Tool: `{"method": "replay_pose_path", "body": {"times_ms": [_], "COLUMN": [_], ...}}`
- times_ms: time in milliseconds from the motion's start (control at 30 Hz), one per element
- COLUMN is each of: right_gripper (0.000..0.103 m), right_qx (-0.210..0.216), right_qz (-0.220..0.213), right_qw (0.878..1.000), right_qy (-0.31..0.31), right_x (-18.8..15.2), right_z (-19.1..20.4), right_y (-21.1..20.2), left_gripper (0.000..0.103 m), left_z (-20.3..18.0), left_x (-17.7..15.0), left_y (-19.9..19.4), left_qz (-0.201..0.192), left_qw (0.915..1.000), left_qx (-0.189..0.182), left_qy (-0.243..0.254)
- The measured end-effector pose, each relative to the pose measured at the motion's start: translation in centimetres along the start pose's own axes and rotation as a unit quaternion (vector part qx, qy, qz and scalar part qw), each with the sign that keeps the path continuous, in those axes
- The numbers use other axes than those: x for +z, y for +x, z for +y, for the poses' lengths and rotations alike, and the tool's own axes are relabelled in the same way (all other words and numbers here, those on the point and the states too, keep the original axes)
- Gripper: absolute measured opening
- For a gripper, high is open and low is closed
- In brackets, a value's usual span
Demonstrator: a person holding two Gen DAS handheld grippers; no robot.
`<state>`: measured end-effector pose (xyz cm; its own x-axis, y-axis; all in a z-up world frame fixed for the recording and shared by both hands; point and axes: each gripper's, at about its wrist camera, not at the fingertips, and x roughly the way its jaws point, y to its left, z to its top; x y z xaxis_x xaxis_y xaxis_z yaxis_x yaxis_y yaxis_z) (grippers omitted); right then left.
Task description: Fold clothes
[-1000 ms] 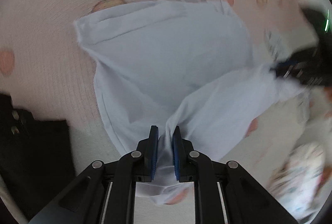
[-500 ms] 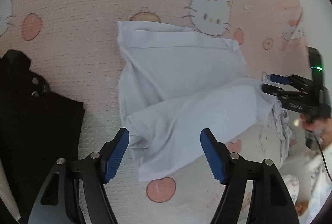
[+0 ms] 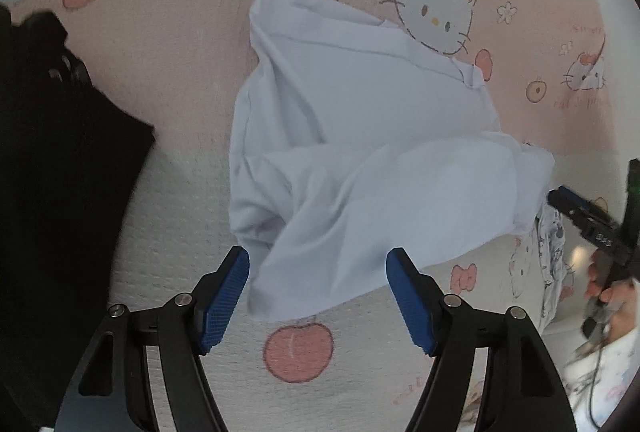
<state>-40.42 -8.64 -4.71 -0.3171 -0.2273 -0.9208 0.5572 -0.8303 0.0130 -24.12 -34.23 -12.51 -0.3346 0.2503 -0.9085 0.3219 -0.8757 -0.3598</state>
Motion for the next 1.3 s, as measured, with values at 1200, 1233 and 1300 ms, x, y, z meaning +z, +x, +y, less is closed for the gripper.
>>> {"method": "replay_pose_path", "body": {"times_ms": [1200,1233,1300], "right_gripper": [0.075,0.076,0.077], "right_qx": [0.171,0.184,0.202], "right_qz": [0.010,0.012,0.021], "right_qw": [0.895,0.885,0.869], "right_qy": [0.412,0.428,0.452], "right_x": [-10.1,-10.8,-11.9], "right_z": [-7.3,-7.3,-7.0], "right_y": [3.6,3.7,4.1], "left_gripper": [0.069,0.069,0.069], "left_z": [-7.9,-8.4,-8.9], "left_x": [-4.1,-4.6,-5.7], "left_y": [0.2,0.6,1.0], "left_qz": [-0.150,-0.142,-0.130], "left_qw": [0.8959,0.8834,0.8609], "left_qx": [0.278,0.290,0.307], "left_qy": [0.312,0.339,0.385]}}
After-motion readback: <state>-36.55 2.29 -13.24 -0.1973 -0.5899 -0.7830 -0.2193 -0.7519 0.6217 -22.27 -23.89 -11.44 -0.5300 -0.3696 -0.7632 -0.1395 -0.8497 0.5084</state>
